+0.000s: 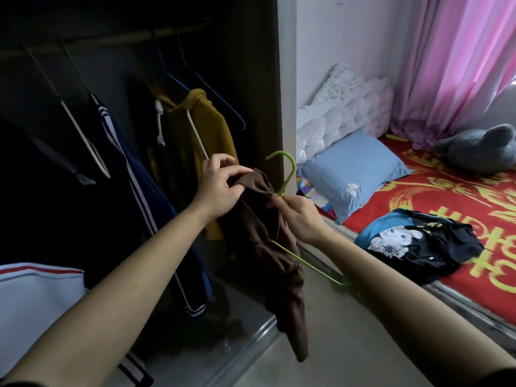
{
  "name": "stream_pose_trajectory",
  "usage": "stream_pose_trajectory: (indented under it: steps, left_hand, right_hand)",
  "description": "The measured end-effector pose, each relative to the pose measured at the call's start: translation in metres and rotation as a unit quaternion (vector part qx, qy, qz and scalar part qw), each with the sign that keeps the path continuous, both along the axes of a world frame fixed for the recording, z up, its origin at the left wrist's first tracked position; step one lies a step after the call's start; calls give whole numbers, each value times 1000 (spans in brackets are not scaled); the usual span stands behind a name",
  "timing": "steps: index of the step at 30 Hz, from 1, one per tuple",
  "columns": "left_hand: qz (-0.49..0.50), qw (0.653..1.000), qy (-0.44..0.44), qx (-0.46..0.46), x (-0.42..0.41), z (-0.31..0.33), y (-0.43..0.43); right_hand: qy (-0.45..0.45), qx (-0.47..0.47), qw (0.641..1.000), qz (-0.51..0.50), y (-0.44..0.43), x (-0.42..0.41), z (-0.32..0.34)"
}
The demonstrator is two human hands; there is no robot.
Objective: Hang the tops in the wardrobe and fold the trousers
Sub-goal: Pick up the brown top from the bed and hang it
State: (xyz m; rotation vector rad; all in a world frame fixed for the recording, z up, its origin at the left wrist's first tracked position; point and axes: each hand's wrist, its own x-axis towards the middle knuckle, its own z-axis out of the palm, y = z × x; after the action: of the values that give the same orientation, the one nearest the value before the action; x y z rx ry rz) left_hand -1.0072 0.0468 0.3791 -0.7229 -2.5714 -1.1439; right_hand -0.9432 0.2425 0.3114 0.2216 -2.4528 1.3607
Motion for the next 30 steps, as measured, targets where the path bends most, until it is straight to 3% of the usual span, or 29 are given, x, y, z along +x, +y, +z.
stream_pose_trajectory:
  steps: [3,6,9,11,14,18,23,25,27,30]
  left_hand:
    - [-20,989,35,-142,-8,10,-3]
    - [-55,981,-25,-187,-3,23,3]
    - [-73,962,-24,-262,3,31,5]
    - [-91,958,-98,-253,6,35,6]
    - [-119,964,-169,-165,12,40,15]
    - [-134,976,-104,-133,19,42,33]
    - [-45,988,35,-147,16,41,44]
    - [-17,989,48,-142,8,40,41]
    - [4,991,38,-128,-1,38,35]
    - [36,993,27,-107,-14,38,25]
  right_hand:
    - [56,-48,997,32,5,7,21]
    - [66,-65,994,50,9,11,35]
    - [43,-90,993,62,19,12,44]
    - [26,-83,994,69,24,13,45]
    - [14,-45,995,89,26,12,42]
    - [-3,-37,991,126,17,9,44]
    - [-100,-138,968,185,20,6,51]
    - [-80,-92,985,120,27,6,48]
    - [-2,9,1000,-17,34,8,36]
    - [122,112,967,-192,40,18,13]
